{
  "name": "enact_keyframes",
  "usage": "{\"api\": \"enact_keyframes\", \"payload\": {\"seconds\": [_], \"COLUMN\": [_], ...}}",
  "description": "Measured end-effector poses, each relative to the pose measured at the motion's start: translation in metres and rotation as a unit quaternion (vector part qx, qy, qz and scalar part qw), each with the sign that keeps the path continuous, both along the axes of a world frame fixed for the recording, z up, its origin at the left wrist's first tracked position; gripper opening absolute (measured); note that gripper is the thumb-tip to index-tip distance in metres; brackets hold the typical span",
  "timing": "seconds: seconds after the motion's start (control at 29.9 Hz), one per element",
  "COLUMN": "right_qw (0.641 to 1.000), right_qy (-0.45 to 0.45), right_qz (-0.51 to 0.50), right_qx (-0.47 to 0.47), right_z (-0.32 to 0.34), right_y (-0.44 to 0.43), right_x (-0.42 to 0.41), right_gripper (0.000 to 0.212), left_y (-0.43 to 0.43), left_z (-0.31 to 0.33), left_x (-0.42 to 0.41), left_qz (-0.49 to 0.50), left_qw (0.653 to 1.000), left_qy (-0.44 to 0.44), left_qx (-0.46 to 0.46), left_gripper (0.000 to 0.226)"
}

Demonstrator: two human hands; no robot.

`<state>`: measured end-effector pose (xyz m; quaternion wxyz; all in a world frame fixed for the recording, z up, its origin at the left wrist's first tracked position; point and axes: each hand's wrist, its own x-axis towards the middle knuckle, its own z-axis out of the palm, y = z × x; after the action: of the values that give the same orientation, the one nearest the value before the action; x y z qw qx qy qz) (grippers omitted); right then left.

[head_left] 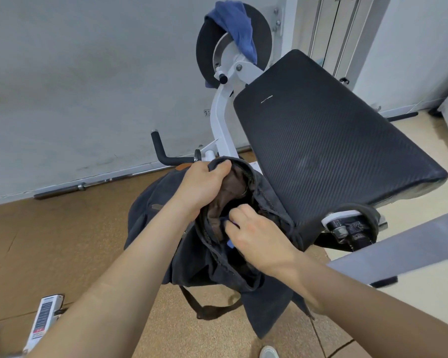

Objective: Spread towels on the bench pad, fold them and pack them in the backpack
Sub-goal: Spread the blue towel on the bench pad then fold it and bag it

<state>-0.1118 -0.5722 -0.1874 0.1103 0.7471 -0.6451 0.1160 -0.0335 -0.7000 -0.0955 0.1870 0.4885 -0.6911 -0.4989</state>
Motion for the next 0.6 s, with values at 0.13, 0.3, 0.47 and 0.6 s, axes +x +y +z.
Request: {"api": "enact_keyframes", "payload": {"seconds": [0.13, 0.3, 0.47, 0.6], "right_qw": [0.999, 0.995, 0.999, 0.997], "right_qy": [0.038, 0.003, -0.001, -0.003], "right_qz": [-0.022, 0.005, -0.047, -0.026], "right_qx": [0.009, -0.101, -0.024, 0.073], "right_z": [0.0, 0.003, -0.018, -0.028], "right_y": [-0.009, -0.023, -0.041, -0.031], "right_x": [-0.006, -0.012, -0.001, 0.011], "right_gripper": [0.026, 0.015, 0.046, 0.058], "left_y": [-0.006, -0.006, -0.009, -0.011], "left_z": [0.001, 0.002, 0.013, 0.012], "left_x": [0.006, 0.008, 0.008, 0.007], "left_qz": [0.005, 0.033, 0.084, 0.101], "left_qw": [1.0, 0.997, 0.987, 0.983], "left_qy": [0.022, 0.055, 0.111, 0.126], "left_qx": [0.009, 0.038, 0.084, 0.091], "left_gripper": [0.03, 0.027, 0.023, 0.019]}}
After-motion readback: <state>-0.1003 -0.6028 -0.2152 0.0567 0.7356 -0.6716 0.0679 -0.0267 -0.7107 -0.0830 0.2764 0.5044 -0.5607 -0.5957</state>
